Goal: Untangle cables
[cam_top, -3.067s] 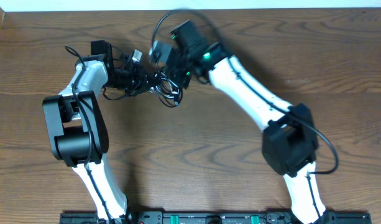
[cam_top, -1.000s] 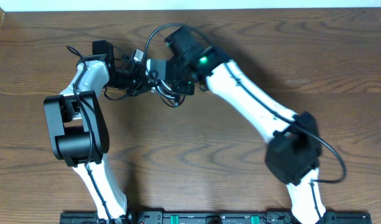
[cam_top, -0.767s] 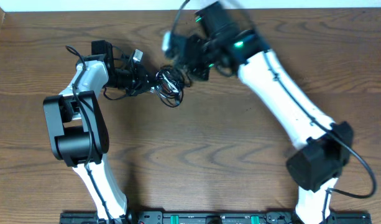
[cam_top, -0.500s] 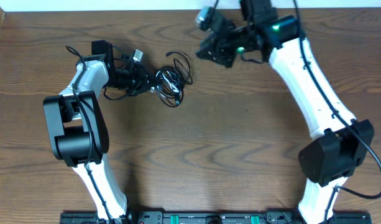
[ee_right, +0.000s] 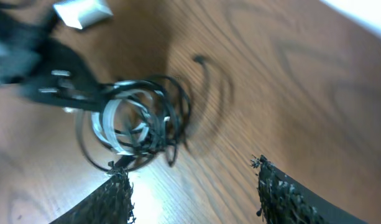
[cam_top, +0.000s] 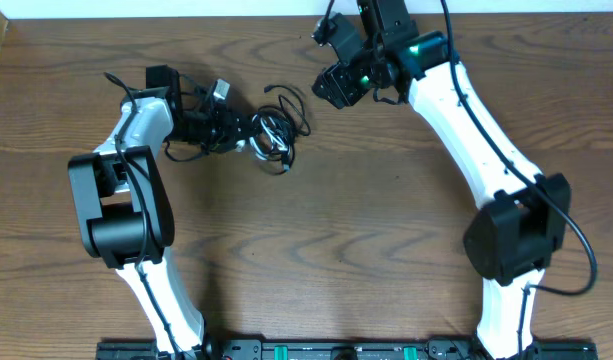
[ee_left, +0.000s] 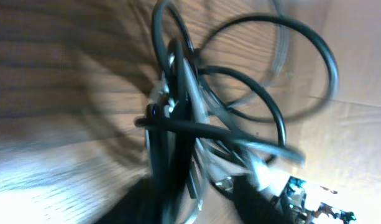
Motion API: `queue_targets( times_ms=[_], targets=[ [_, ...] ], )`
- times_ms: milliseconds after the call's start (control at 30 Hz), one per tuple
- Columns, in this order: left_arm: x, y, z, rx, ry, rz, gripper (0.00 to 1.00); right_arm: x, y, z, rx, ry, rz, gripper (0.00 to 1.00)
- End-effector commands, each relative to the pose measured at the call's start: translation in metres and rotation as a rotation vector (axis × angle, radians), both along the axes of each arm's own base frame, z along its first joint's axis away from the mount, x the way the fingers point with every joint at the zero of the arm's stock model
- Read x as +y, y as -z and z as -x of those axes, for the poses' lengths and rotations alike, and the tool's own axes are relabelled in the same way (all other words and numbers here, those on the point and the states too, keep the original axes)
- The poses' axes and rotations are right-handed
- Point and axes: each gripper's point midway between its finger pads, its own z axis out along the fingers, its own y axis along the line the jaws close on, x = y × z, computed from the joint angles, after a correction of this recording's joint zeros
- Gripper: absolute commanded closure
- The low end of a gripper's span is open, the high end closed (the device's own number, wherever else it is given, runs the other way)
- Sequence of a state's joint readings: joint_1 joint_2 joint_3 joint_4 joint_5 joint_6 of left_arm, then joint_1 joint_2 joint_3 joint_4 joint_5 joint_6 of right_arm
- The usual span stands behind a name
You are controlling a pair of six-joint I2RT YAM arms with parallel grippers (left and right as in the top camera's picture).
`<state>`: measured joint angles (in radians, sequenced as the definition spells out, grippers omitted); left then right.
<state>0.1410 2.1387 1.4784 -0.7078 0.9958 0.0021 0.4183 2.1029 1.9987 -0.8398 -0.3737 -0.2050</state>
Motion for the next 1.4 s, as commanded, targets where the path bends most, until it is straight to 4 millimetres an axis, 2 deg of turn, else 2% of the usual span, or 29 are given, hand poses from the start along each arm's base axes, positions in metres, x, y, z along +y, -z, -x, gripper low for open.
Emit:
queue_targets(
  times_ms=[0,67,133,200,367,567,900,967,1000,1033,1067,1133,1167,1267,1333,1367],
  targets=[
    [0.027,0.017,0.001,0.045,-0.058,-0.128,0.24,-0.011,0.034,-0.009,0.102,0.115,0.019,0.37],
    [0.046,0.031,0.001,0.125,-0.14,-0.223,0.21,-0.009,0.041,-0.01,0.109,0.112,0.023,0.36],
    [0.054,0.036,0.002,0.155,-0.177,-0.262,0.2,-0.003,0.045,-0.011,0.108,0.103,0.018,0.36],
    [0.055,0.036,0.002,0.155,-0.179,-0.263,0.2,0.007,0.05,-0.01,0.114,0.086,0.001,0.36],
    [0.064,0.042,0.003,0.178,-0.205,-0.318,0.2,0.035,0.079,-0.014,0.173,0.132,-0.054,0.36],
    [0.068,0.044,0.004,0.205,-0.231,-0.339,0.2,0.078,0.1,-0.001,0.238,-0.008,-0.185,0.36],
    [0.067,0.044,0.004,0.204,-0.231,-0.339,0.2,0.102,0.121,-0.003,0.205,-0.038,-0.201,0.37],
    [0.067,0.044,0.004,0.204,-0.231,-0.339,0.2,0.107,0.128,-0.003,0.203,-0.034,-0.197,0.45],
    [0.067,0.044,0.004,0.203,-0.231,-0.339,0.2,0.108,0.131,-0.005,0.189,-0.027,-0.185,0.79],
    [0.067,0.044,0.004,0.204,-0.231,-0.339,0.19,0.106,0.132,-0.008,0.175,-0.012,-0.171,0.94],
    [0.067,0.044,0.004,0.203,-0.231,-0.339,0.19,0.103,0.131,-0.013,0.153,0.008,-0.155,0.99],
    [0.068,0.044,0.004,0.204,-0.232,-0.339,0.18,0.099,0.117,-0.02,0.11,0.033,-0.144,0.99],
    [0.068,0.044,0.004,0.204,-0.232,-0.339,0.18,0.096,0.103,-0.023,0.08,0.04,-0.145,0.99],
    [0.068,0.044,0.004,0.205,-0.232,-0.338,0.15,0.09,0.048,-0.03,-0.047,0.031,-0.153,0.99],
    [0.068,0.044,0.004,0.209,-0.238,-0.337,0.14,0.088,0.015,-0.028,-0.107,0.015,-0.174,0.99],
    [0.068,0.044,0.004,0.209,-0.238,-0.337,0.13,0.087,-0.008,-0.025,-0.139,0.014,-0.194,0.99]
  ],
)
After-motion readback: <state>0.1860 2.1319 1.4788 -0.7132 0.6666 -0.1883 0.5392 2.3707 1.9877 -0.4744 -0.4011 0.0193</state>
